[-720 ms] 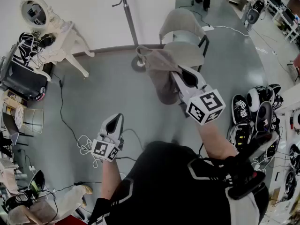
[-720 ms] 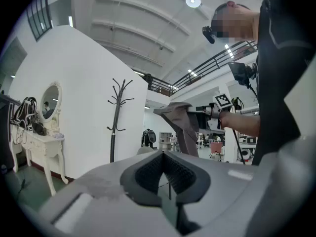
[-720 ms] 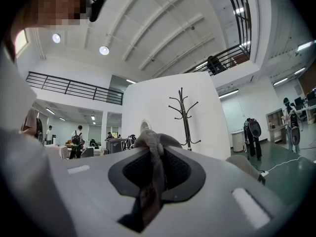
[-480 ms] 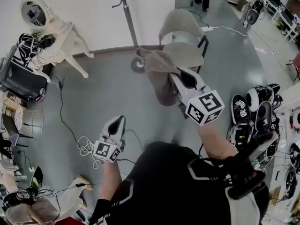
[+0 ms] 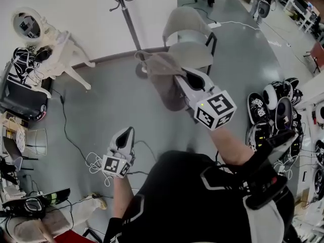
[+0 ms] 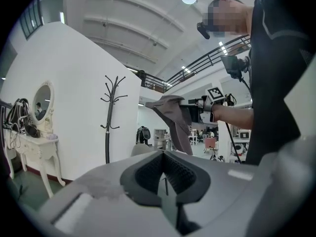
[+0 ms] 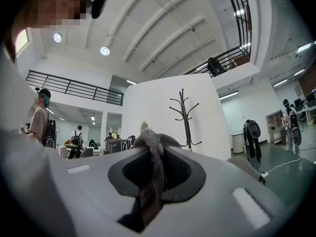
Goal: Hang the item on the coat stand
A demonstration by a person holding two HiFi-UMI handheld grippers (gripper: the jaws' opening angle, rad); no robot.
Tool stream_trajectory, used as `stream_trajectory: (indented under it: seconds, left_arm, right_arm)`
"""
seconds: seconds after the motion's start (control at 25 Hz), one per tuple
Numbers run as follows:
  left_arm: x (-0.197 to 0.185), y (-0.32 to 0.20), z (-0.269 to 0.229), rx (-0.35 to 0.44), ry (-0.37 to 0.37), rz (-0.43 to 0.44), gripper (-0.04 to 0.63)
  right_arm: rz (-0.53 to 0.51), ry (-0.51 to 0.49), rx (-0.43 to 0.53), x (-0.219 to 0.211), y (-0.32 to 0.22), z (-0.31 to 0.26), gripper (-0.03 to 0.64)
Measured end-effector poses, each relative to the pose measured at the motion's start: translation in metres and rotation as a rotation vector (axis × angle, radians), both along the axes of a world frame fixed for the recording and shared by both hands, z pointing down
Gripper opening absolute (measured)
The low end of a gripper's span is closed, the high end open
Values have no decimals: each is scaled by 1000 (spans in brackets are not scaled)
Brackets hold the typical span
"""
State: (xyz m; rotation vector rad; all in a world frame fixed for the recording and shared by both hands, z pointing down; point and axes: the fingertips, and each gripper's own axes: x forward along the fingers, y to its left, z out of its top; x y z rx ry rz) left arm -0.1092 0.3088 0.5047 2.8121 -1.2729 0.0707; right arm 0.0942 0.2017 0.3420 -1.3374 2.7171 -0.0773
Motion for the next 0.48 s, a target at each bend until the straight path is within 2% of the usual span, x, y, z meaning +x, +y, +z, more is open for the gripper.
stream_trajectory:
  seconds: [0.24, 0.48]
  left_arm:
    - [-2, 4, 11, -22, -14, 28, 25]
    - [-12, 11, 21, -36, -57, 52, 26]
  right_arm:
    - [-6, 6, 2, -7, 0, 0, 57]
    - [-6, 6, 5, -22, 4, -2, 57]
